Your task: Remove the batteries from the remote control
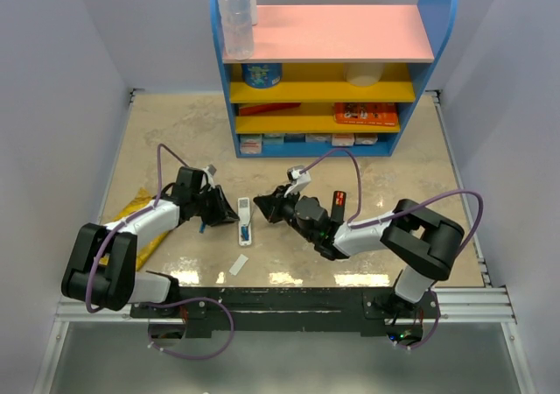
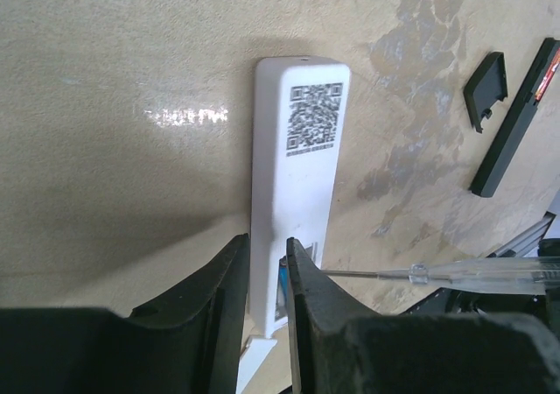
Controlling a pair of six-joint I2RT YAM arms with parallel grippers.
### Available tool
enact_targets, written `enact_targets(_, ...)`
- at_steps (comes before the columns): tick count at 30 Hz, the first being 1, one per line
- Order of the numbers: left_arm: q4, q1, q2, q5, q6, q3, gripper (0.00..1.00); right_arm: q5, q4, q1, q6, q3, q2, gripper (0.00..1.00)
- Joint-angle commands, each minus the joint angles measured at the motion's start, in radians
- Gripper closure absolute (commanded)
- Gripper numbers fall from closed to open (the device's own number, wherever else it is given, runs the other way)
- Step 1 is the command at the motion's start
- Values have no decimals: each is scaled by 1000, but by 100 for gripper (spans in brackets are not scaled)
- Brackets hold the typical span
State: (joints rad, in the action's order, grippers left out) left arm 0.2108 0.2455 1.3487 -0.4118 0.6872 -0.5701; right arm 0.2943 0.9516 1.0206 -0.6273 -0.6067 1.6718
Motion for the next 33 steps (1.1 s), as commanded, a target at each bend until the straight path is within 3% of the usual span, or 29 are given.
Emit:
enact_targets(1,-28,3,0,-21,-17,-4,72,-40,85,4,-63,-8,16,100)
enact_targets(15,15,3,-22,7,-28,-14,72,-32,84,4,-69,-54,45,100)
enact_targets(26,45,1,-48,33,-32,-16,71,8,236,6,-32,-22,83,100)
enact_targets(33,96,-5,-68,93,-41,-47,70,17,194,6,4,-59,75,100)
